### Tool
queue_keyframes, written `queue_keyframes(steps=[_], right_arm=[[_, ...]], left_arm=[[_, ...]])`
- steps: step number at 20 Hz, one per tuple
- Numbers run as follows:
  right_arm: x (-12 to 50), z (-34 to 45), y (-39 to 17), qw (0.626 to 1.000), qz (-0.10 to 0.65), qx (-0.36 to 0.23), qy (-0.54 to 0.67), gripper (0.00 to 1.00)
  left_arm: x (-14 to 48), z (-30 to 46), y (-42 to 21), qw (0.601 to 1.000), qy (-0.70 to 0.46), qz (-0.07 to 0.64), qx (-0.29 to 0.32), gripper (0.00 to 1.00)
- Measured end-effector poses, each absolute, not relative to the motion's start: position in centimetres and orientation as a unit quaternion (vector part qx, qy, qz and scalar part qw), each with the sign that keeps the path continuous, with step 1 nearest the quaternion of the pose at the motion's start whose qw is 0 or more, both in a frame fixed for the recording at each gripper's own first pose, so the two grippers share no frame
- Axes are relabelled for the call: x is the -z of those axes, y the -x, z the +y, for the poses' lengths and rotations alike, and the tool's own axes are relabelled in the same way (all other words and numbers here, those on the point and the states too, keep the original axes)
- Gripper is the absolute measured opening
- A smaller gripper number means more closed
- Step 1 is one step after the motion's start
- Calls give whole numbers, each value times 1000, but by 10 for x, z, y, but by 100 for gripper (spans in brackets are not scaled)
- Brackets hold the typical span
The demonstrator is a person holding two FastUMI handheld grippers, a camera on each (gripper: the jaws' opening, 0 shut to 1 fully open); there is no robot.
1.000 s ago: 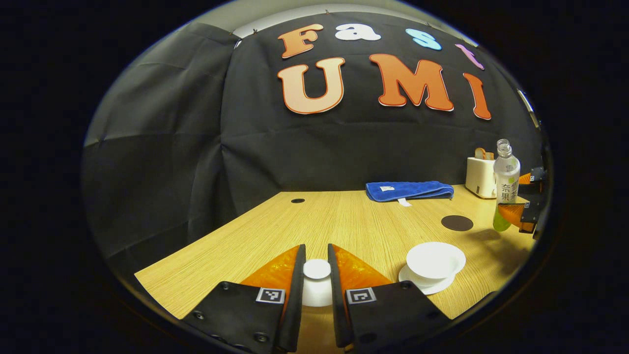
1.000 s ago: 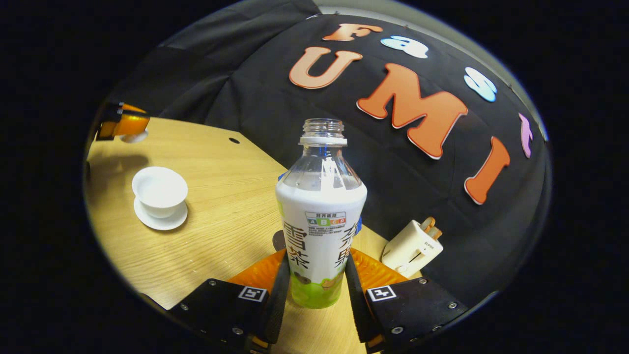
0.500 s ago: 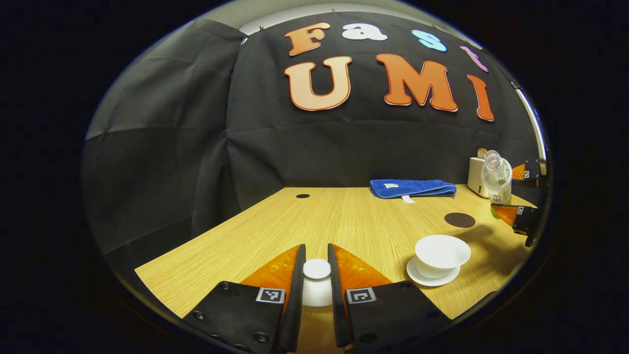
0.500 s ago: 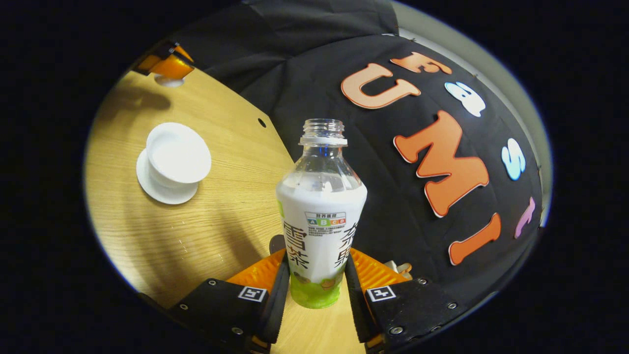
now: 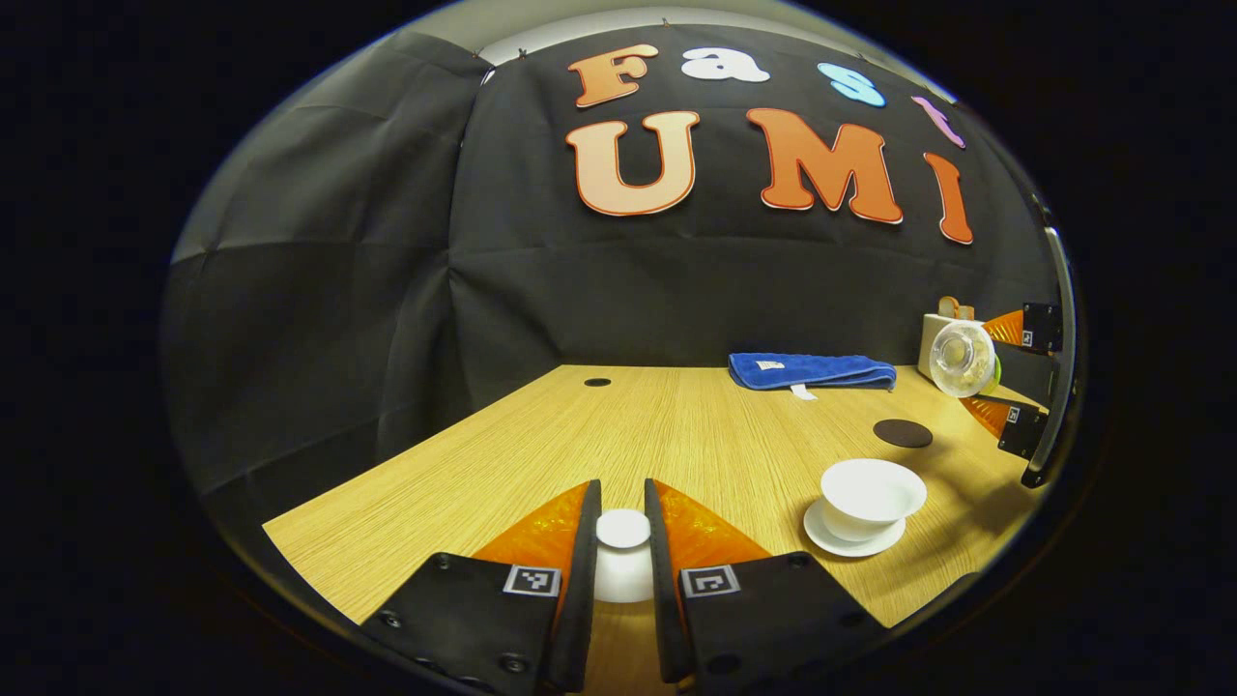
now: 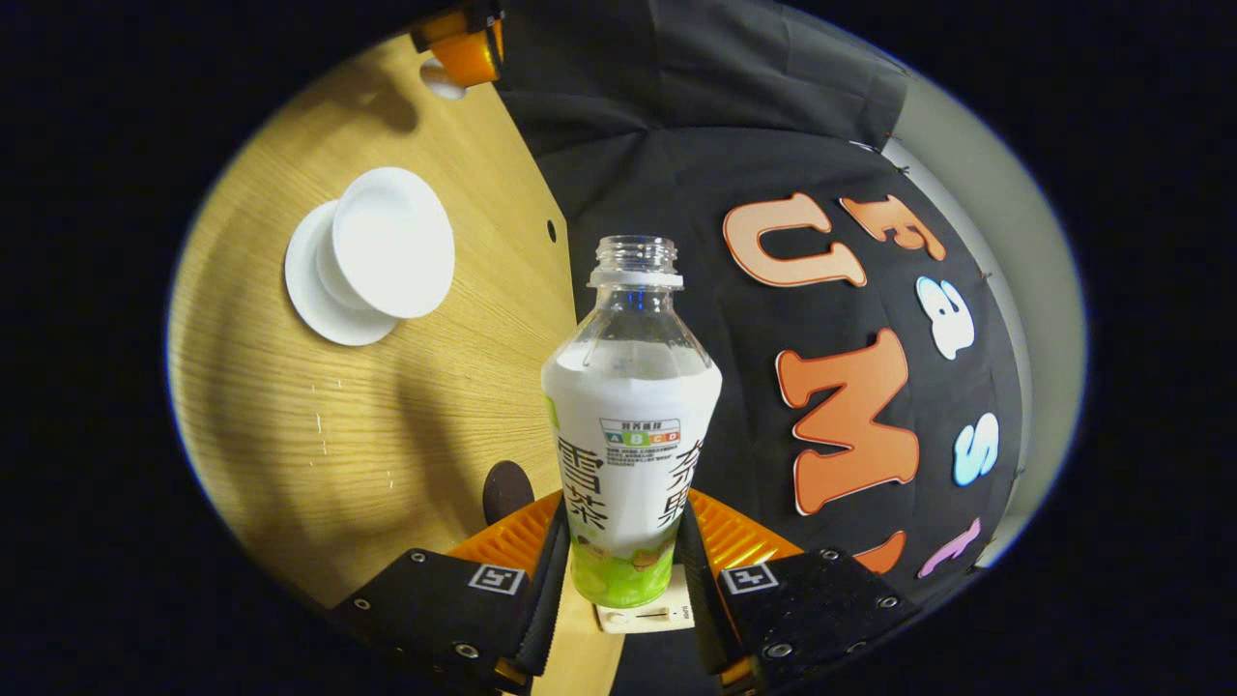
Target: Open the teacup lid with one hand, grasp the water bottle and pour water into the teacup with the other hand; after pouring, place the water bottle on the coaster and then close the teacup lid.
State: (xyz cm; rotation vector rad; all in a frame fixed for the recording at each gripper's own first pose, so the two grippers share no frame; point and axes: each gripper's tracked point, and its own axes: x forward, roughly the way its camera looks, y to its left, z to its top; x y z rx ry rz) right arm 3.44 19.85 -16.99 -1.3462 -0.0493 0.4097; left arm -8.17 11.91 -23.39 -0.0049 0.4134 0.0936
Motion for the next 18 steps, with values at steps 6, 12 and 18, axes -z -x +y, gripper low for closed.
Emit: queue_keyframes(steps=[6, 12, 18], right_arm=[[162, 199, -43, 711, -55, -189, 675, 59], [156, 204, -47, 675, -88, -182, 710, 59], [150, 214, -49, 645, -119, -180, 733, 59]], left_arm=[[234, 125, 81, 977, 17, 205, -47, 31], [237, 127, 80, 977, 19, 209, -48, 31], [234, 130, 81, 977, 16, 208, -51, 31]])
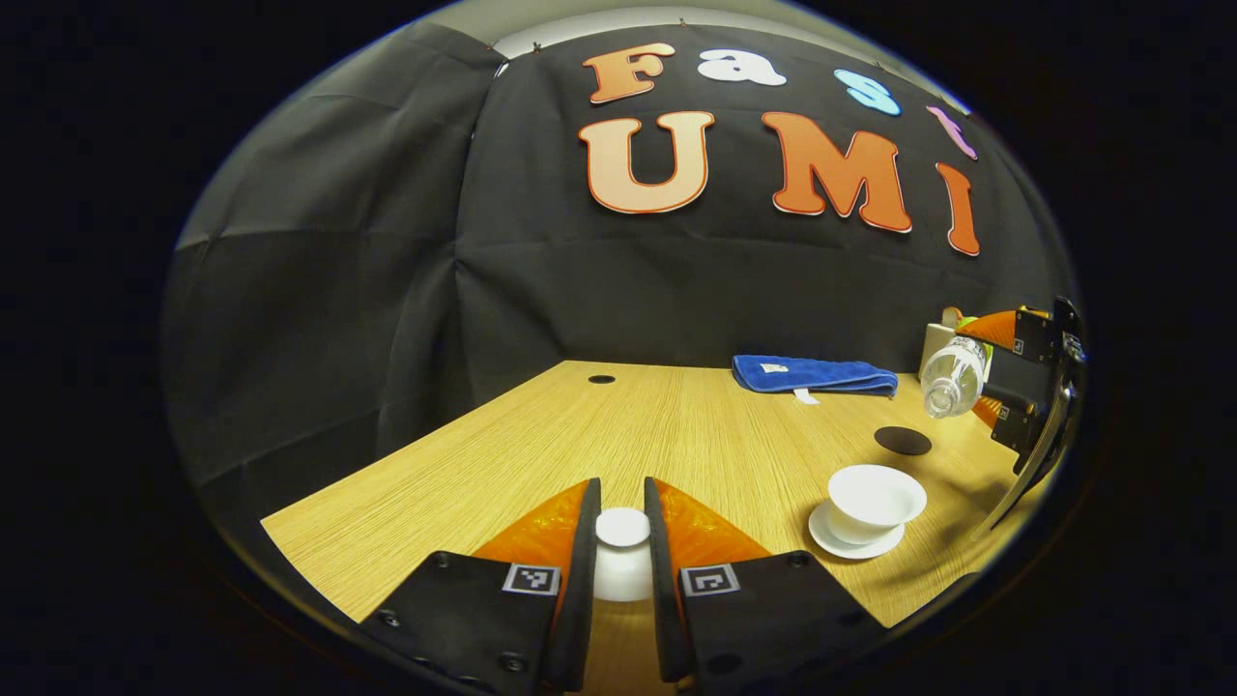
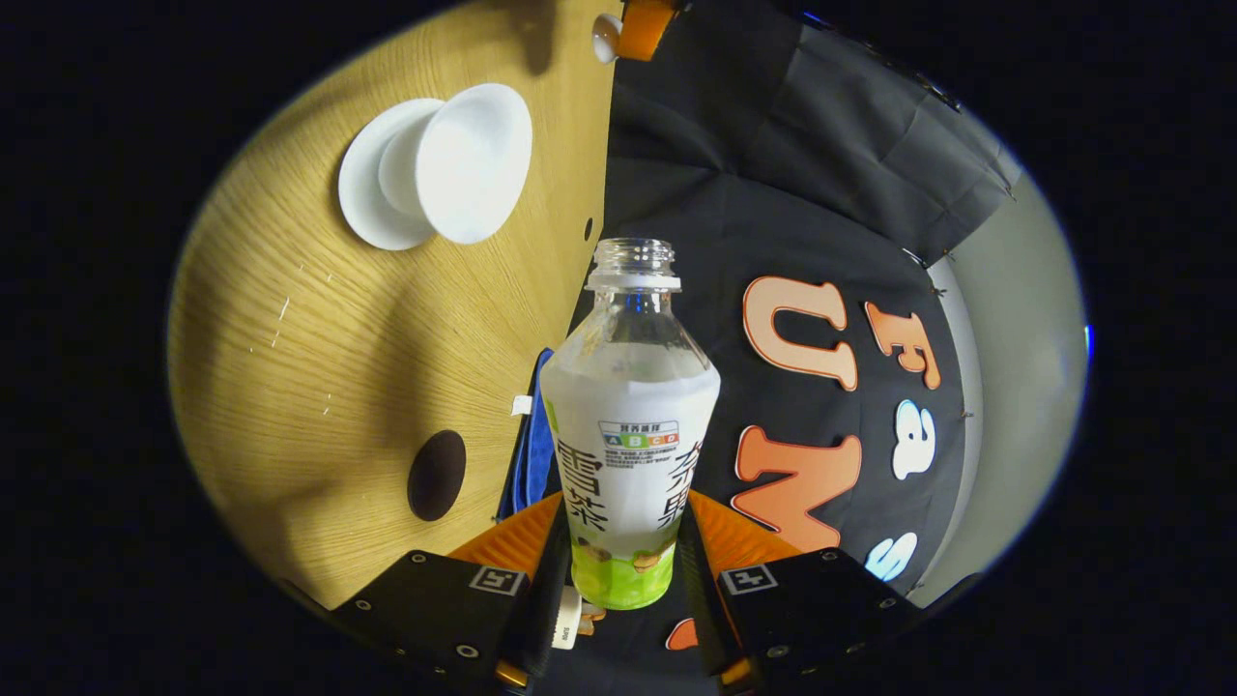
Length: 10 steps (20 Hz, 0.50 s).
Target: Open the teacup lid with one hand, grasp the water bottle and pour water into the teacup with the other hand; after pouring, place the water bottle on the coaster and then close the teacup lid.
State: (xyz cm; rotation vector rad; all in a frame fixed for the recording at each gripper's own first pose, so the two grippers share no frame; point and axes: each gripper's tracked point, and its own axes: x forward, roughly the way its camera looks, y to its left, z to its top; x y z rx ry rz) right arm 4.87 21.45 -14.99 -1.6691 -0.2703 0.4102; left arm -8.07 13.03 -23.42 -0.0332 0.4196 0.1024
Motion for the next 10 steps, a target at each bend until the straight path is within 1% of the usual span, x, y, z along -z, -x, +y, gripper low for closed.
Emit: queue_keyframes(steps=[1, 2, 3, 4, 5, 6, 7, 8, 10], right_arm=[[148, 216, -49, 642, -123, -180, 735, 56], [147, 217, -49, 640, -127, -181, 736, 59], [144, 218, -50, 637, -133, -179, 738, 56], [142, 218, -50, 634, -138, -178, 740, 59], [139, 219, -50, 632, -143, -176, 741, 59], [138, 220, -50, 630, -147, -174, 743, 59], [136, 221, -51, 629, -149, -173, 743, 55], [134, 221, -51, 627, -153, -171, 744, 59], [127, 222, -52, 622, -163, -166, 748, 59]], left_arm=[[235, 130, 80, 977, 17, 208, -51, 31], [235, 130, 80, 977, 17, 208, -52, 30], [235, 131, 81, 977, 17, 208, -51, 30], [236, 130, 82, 976, 16, 209, -52, 31], [236, 131, 80, 976, 16, 210, -52, 30], [236, 131, 81, 976, 16, 210, -52, 31], [235, 131, 81, 976, 15, 210, -51, 31], [233, 131, 81, 977, 15, 209, -51, 31], [232, 131, 81, 977, 14, 207, -50, 31]])
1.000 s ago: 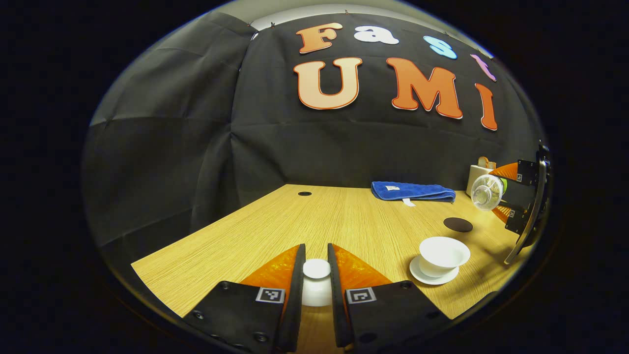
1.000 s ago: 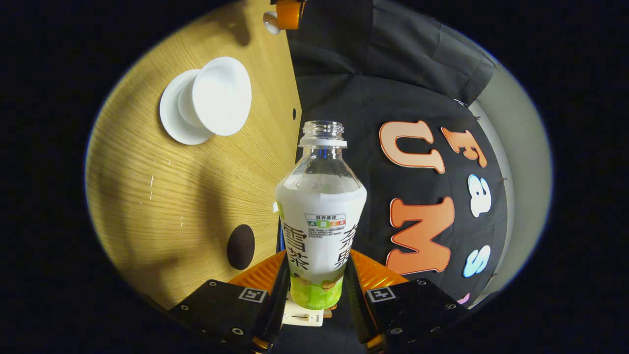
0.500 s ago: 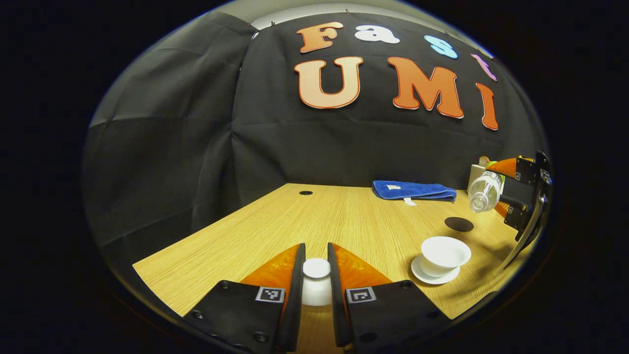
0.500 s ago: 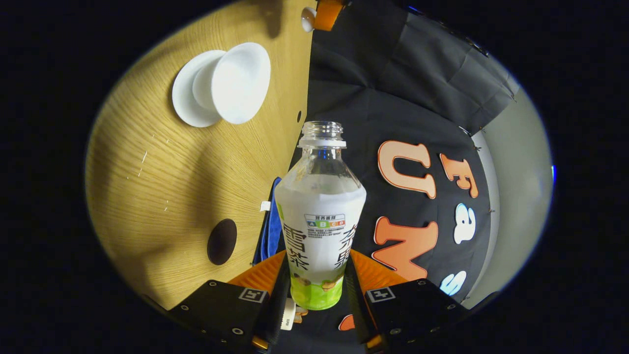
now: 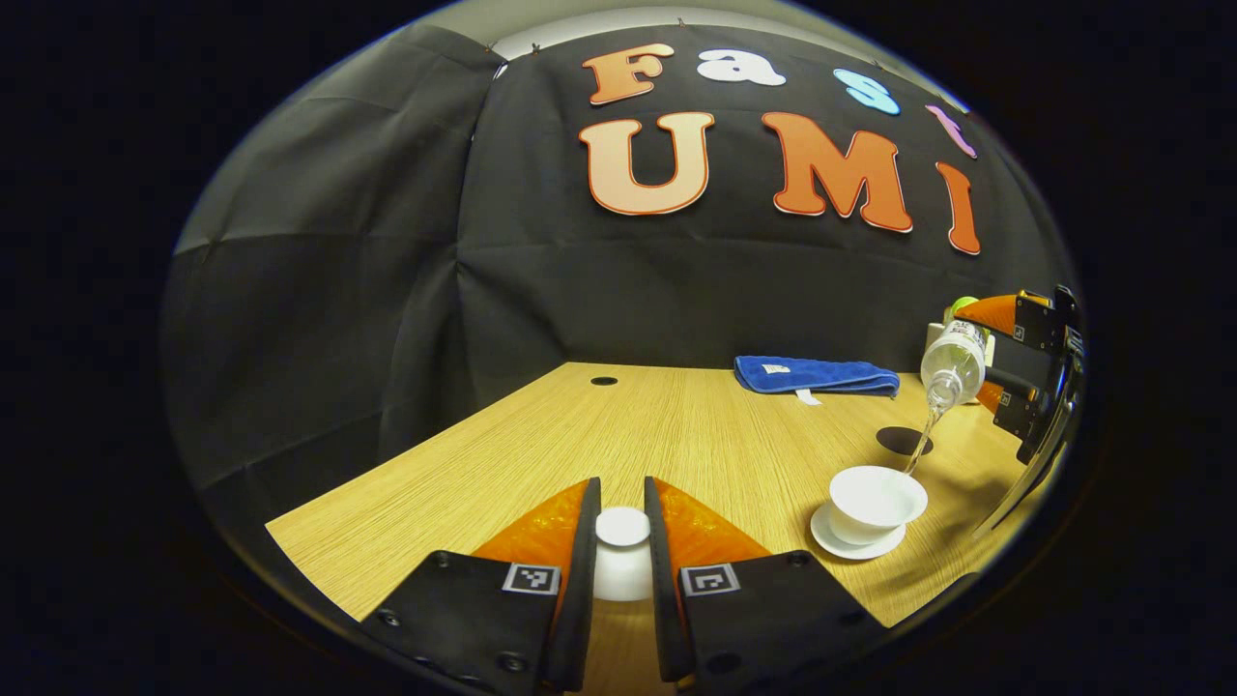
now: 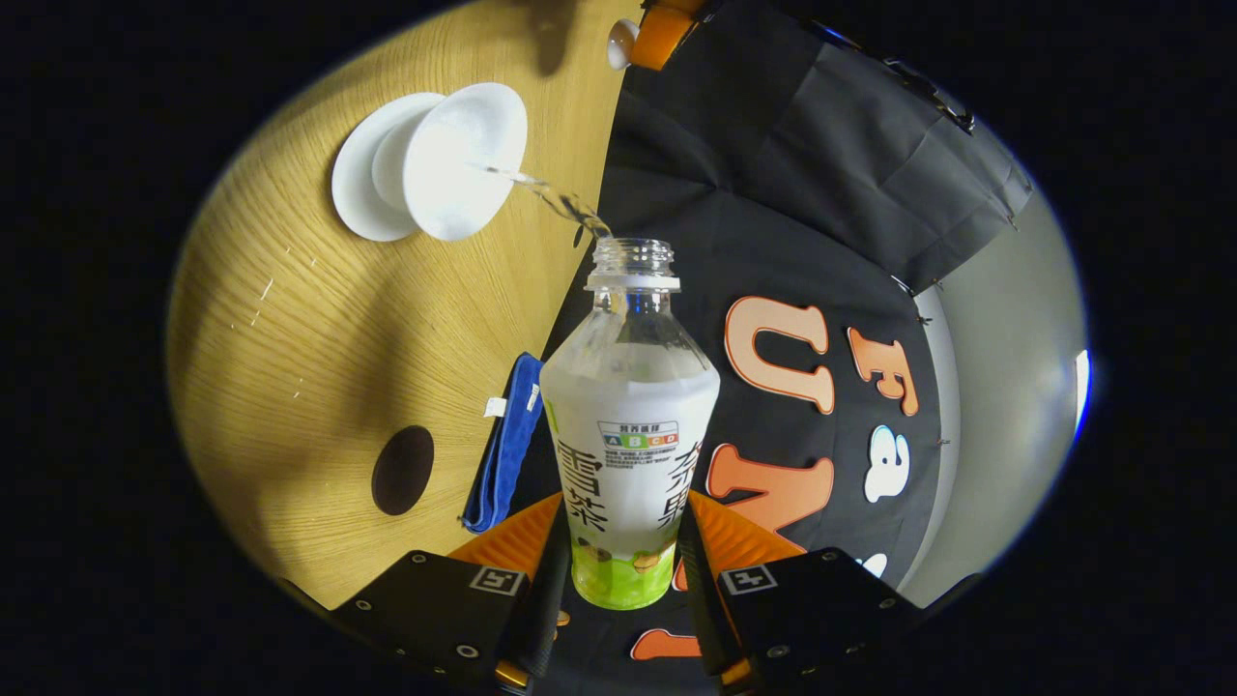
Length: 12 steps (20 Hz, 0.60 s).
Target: Open the teacup lid with one hand, grasp the water bottle and pour water into the teacup with the other hand; after pouring, place the water bottle on the coaster and then close the teacup lid.
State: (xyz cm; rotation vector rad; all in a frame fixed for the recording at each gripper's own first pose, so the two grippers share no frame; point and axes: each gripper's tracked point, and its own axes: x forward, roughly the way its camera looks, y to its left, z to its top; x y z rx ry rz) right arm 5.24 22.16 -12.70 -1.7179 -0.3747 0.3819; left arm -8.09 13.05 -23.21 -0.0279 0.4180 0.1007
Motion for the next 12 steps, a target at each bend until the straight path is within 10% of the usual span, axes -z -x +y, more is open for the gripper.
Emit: queue_keyframes(steps=[12], right_arm=[[99, 235, -52, 576, -230, -141, 772, 55]], left_arm=[[229, 133, 84, 977, 14, 205, -50, 31]])
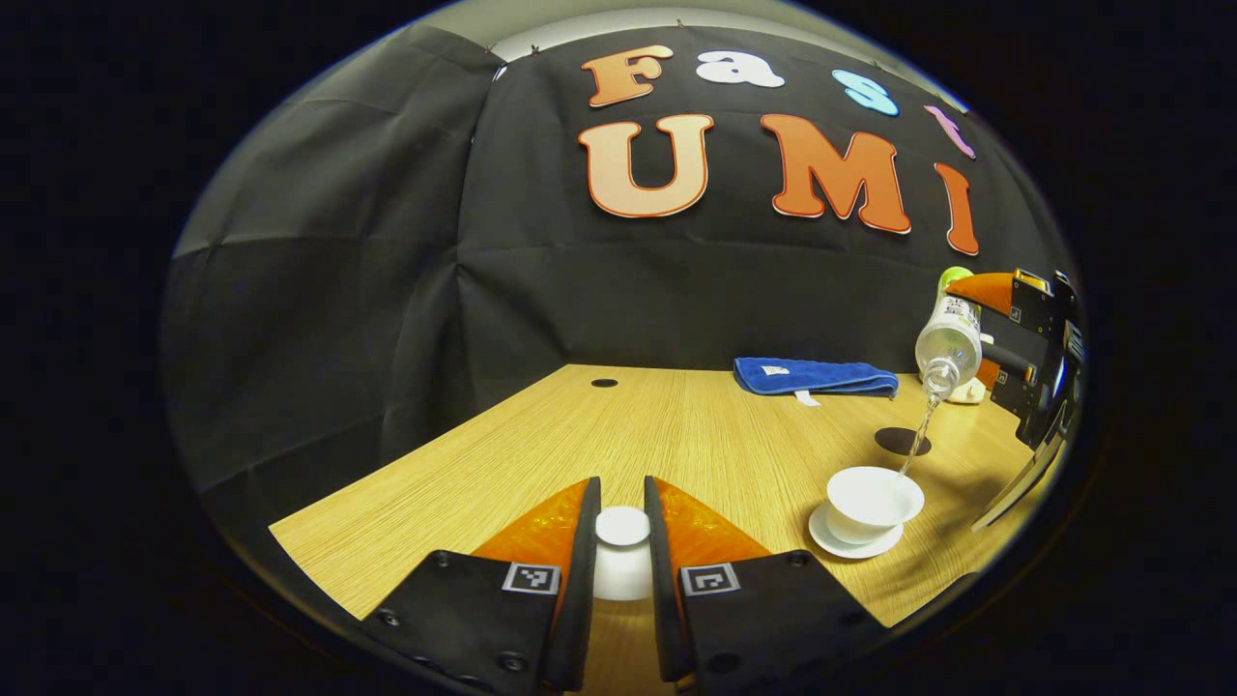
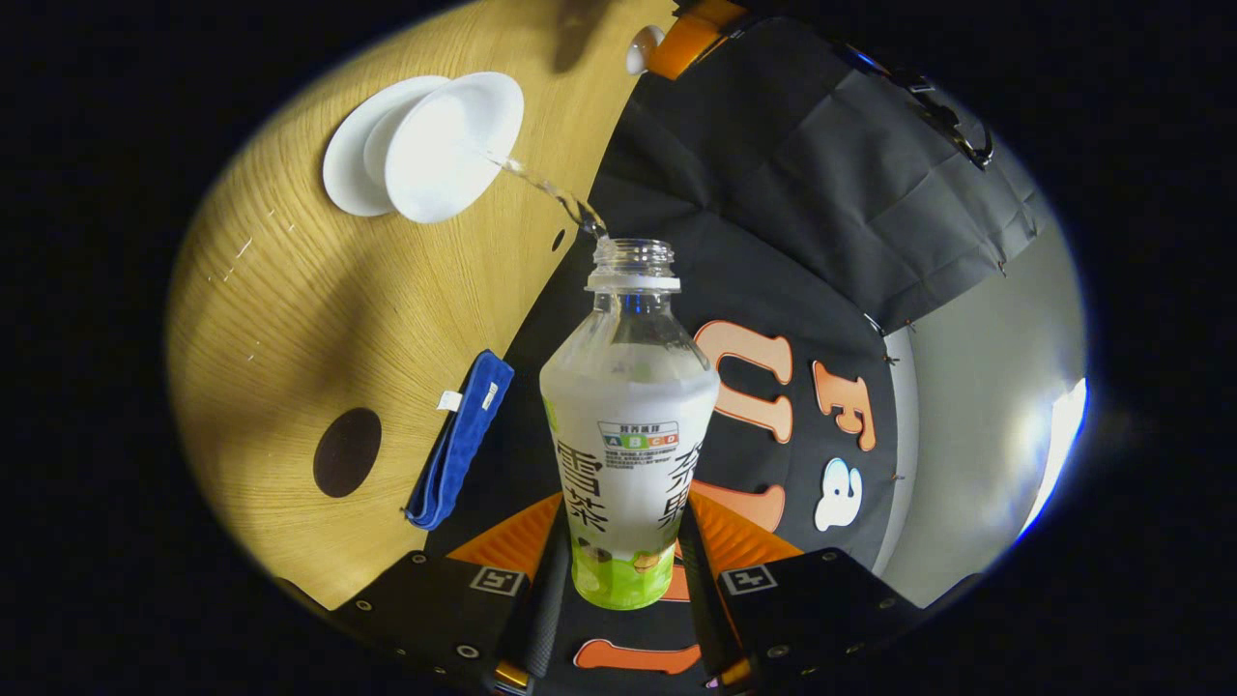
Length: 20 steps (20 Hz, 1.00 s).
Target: Open the teacup lid with one hand, grasp the water bottle and pour water into the teacup with the other hand; after pouring, place the water bottle on the coaster and then close the teacup lid.
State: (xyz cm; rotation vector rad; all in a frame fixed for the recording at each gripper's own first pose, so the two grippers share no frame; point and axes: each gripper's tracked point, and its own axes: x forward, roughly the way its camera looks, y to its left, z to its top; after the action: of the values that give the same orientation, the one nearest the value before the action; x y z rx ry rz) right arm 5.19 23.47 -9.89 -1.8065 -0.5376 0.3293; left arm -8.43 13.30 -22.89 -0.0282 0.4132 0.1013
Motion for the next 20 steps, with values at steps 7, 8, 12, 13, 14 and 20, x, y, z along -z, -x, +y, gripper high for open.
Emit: queue_keyframes(steps=[7, 8, 12, 13, 14, 20], right_arm=[[91, 242, -51, 548, -261, -134, 783, 56], [89, 243, -49, 542, -268, -130, 786, 55], [83, 250, -50, 529, -291, -123, 788, 59], [81, 253, -52, 525, -298, -121, 788, 59], [79, 255, -52, 522, -301, -119, 789, 59], [75, 264, -46, 501, -328, -116, 792, 59]], left_arm=[[226, 133, 84, 978, 14, 202, -48, 31], [226, 134, 84, 978, 14, 202, -48, 31], [222, 135, 83, 979, 11, 198, -46, 31], [224, 135, 83, 979, 11, 199, -46, 31], [223, 135, 83, 979, 11, 199, -46, 31], [221, 136, 82, 979, 13, 197, -45, 31]])
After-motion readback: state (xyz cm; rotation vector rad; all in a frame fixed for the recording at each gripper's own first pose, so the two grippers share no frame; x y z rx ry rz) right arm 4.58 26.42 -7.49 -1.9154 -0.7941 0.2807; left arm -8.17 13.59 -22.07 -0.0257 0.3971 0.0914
